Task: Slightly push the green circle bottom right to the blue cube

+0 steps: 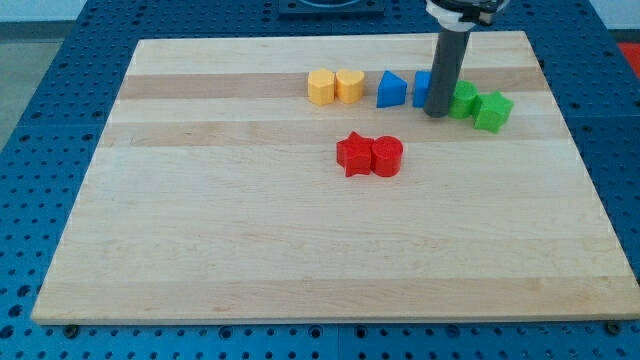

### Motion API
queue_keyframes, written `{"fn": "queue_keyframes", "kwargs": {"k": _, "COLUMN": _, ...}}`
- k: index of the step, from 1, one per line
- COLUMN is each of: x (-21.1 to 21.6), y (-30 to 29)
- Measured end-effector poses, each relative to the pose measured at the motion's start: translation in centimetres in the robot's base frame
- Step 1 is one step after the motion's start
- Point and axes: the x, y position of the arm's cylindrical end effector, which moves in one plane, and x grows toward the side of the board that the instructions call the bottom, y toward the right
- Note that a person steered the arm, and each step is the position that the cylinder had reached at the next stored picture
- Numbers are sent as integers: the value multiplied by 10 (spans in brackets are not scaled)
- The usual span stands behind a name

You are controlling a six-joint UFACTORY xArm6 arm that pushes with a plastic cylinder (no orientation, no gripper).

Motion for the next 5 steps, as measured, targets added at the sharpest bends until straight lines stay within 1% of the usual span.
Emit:
{"fn": "queue_keyframes", "kwargs": {"k": 1, "x": 0, "y": -3}}
{"fn": "queue_keyframes", "kwargs": {"k": 2, "x": 3, "y": -25}}
{"fn": "queue_keyframes", "kwargs": {"k": 5, "x": 5, "y": -145}}
